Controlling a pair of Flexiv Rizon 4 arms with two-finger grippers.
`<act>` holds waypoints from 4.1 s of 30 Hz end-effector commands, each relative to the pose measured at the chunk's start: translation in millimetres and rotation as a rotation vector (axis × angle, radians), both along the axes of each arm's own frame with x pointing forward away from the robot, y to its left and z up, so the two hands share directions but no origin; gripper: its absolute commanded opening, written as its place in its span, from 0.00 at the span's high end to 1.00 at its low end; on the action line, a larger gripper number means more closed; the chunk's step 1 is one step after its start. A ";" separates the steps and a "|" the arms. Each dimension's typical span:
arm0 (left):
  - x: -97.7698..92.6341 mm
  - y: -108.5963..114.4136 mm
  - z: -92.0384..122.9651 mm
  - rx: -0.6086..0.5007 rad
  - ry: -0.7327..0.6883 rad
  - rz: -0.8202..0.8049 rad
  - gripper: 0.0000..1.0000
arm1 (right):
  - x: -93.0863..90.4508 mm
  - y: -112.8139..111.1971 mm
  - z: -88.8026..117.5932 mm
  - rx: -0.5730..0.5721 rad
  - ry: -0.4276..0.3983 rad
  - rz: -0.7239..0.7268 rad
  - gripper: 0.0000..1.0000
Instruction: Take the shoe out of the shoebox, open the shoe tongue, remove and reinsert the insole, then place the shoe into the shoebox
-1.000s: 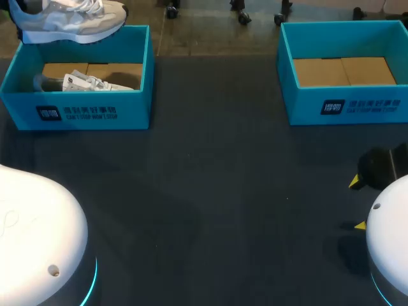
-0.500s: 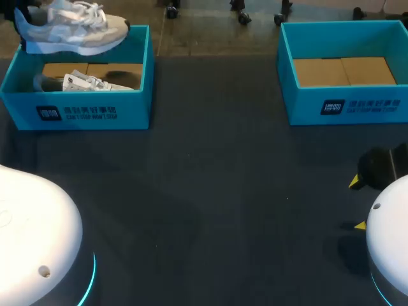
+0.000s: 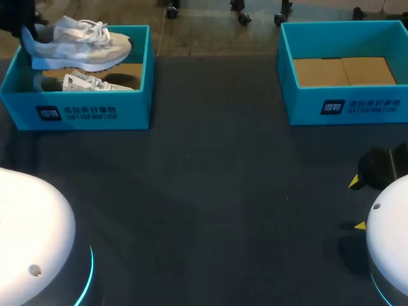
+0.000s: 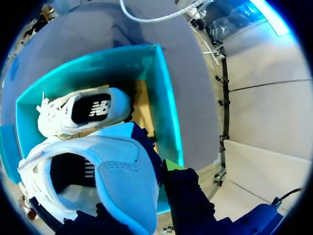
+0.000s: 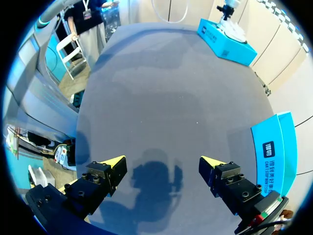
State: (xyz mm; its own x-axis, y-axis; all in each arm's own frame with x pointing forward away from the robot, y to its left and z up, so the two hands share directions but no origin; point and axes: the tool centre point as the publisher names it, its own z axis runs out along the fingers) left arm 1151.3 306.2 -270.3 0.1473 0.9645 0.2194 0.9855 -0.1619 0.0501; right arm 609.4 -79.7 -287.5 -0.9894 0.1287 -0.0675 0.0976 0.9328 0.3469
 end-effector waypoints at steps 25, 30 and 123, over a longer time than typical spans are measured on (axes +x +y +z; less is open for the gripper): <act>39.8 -6.4 -19.6 0.005 -0.010 -0.054 1.00 | -1.8 0.3 -0.3 -0.003 -0.003 -0.001 0.00; 44.9 -11.5 -30.9 0.009 0.001 -0.026 1.00 | -1.8 0.3 -0.3 -0.003 -0.003 -0.001 0.00; -29.5 -45.8 -11.8 -0.170 0.079 -0.054 0.00 | -1.8 0.3 -0.3 -0.003 -0.003 -0.001 0.00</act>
